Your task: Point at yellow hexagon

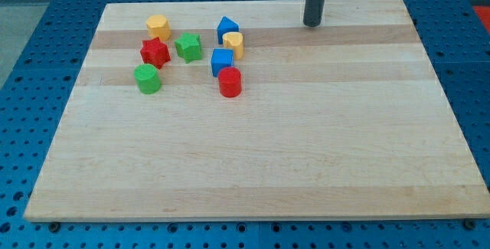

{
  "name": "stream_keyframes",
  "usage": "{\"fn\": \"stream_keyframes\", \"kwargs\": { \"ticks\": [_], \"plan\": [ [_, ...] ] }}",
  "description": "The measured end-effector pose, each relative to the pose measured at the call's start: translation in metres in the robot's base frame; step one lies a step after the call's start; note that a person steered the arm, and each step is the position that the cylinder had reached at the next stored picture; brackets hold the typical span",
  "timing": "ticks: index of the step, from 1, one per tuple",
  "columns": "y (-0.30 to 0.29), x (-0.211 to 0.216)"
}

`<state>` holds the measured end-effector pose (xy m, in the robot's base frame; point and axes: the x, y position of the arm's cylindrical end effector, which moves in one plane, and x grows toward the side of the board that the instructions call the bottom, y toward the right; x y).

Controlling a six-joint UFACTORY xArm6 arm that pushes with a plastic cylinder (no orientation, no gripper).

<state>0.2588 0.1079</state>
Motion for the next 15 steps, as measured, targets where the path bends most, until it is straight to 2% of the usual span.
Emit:
{"fn": "stream_keyframes", "kwargs": {
  "ticks": [1, 2, 3, 4, 7, 12, 15],
  "plan": [
    [0.0, 0.0],
    [-0.015, -0.014],
    [-0.041, -0.049],
    [-0.053, -0.057],
    [-0.068, -0.057],
    [-0.225, -0.057],
    [-0.338, -0.057]
  ]
}}
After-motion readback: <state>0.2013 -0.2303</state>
